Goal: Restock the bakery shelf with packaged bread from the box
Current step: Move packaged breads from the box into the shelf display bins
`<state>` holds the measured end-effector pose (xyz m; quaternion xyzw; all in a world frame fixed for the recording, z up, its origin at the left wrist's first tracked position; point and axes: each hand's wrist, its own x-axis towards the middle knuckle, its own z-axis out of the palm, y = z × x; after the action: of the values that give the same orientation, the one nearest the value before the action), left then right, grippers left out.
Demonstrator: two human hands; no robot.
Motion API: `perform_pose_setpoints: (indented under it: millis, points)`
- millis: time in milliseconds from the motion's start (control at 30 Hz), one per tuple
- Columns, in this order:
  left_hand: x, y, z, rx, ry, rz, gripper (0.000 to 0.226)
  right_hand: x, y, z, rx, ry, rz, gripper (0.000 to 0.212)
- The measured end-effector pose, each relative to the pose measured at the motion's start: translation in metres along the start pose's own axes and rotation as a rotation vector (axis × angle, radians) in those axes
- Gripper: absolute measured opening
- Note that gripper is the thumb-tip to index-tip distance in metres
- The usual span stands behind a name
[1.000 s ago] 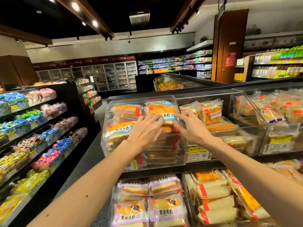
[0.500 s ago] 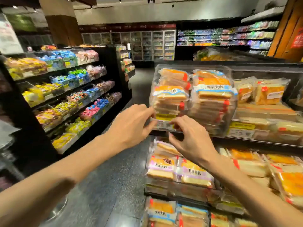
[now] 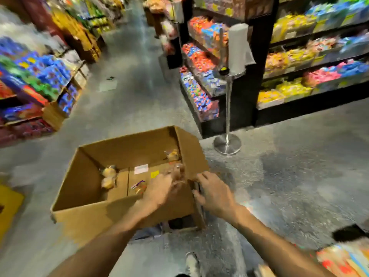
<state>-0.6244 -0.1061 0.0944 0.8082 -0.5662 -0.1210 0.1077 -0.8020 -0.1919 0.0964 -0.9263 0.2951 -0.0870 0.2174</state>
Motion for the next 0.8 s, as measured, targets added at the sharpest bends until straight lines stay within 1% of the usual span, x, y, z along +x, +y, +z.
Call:
perform_pose_setpoints:
  millis: [33,100,167,267,367,467,533,600,667,733,800]
  points:
    - [-0.006,-0.022,0.004,0.001,-0.031,-0.088,0.027,0.014,-0.01,0.012,0.012,-0.044,-0.017,0.04]
    - [-0.012,-0.07,0.019,-0.028,-0.034,-0.211,0.025,0.039,-0.026,0.036,0.043,-0.113,-0.036,0.041]
    - [-0.009,-0.112,0.034,-0.063,-0.053,-0.301,0.023,0.064,-0.033,0.059,0.06,-0.168,-0.037,0.04]
    - [0.012,-0.172,0.055,-0.164,-0.128,-0.424,0.023,0.108,-0.037,0.095,0.063,-0.259,0.003,0.042]
    - [0.046,-0.23,0.075,-0.248,-0.172,-0.492,0.019,0.162,-0.037,0.132,0.056,-0.377,0.112,0.047]
    - [0.081,-0.287,0.103,-0.364,-0.21,-0.629,0.019,0.221,-0.026,0.176,0.062,-0.497,0.276,0.049]
    - [0.103,-0.323,0.128,-0.429,-0.239,-0.695,0.031,0.254,-0.012,0.209,0.008,-0.56,0.387,0.06]
    - [0.12,-0.352,0.156,-0.43,-0.294,-0.721,0.054,0.279,0.006,0.243,-0.074,-0.616,0.469,0.077]
    - [0.135,-0.375,0.18,-0.357,-0.36,-0.726,0.069,0.295,0.023,0.276,-0.123,-0.66,0.549,0.088]
    - [0.146,-0.393,0.202,-0.265,-0.412,-0.728,0.077,0.305,0.039,0.307,-0.141,-0.717,0.611,0.096]
    - [0.154,-0.409,0.223,-0.196,-0.429,-0.707,0.084,0.311,0.05,0.334,-0.143,-0.802,0.643,0.107]
